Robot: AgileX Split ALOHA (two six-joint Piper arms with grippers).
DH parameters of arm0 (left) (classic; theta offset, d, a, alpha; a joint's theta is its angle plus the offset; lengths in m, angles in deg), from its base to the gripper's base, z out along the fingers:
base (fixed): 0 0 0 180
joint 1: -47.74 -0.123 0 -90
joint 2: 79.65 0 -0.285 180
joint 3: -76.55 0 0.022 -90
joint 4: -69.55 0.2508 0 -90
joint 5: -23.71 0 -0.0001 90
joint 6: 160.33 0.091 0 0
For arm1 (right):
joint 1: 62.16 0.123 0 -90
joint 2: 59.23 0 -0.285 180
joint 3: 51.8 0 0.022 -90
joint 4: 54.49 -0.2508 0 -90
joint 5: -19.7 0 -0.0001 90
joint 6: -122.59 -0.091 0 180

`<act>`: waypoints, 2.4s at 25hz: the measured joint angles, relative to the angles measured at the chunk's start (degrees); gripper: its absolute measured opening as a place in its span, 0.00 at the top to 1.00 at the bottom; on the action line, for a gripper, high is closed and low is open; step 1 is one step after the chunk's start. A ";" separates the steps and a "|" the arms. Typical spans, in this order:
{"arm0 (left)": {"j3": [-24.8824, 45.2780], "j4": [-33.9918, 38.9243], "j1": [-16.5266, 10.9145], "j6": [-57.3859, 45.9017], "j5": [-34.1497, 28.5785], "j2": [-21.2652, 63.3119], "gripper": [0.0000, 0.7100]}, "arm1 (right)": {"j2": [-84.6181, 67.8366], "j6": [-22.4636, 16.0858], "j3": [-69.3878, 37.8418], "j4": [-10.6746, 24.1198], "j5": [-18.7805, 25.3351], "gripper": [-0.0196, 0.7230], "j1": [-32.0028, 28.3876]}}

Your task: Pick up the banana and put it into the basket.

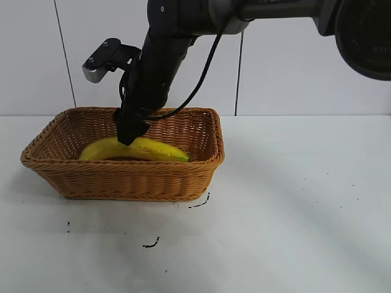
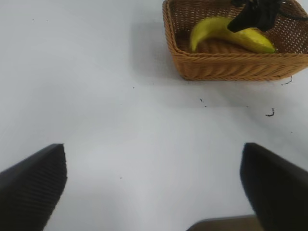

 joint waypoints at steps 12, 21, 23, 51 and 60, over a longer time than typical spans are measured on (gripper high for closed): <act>0.00 0.00 0.00 0.00 0.00 0.00 0.02 | -4.91 -27.84 8.60 4.33 15.67 0.05 -0.62; 0.00 0.00 0.00 0.00 0.00 0.00 0.02 | -4.91 -38.01 9.76 5.94 19.95 0.05 -10.88; 0.00 0.00 0.00 0.00 0.00 0.00 0.02 | -4.91 -38.24 9.76 6.05 20.61 0.05 -14.55; 0.00 0.00 0.00 0.00 0.00 0.00 0.02 | -40.78 -38.95 -40.55 2.21 21.66 0.05 -33.31; 0.00 0.00 0.00 0.00 0.00 0.00 0.02 | -68.11 -39.30 -68.98 1.73 20.52 0.05 -33.31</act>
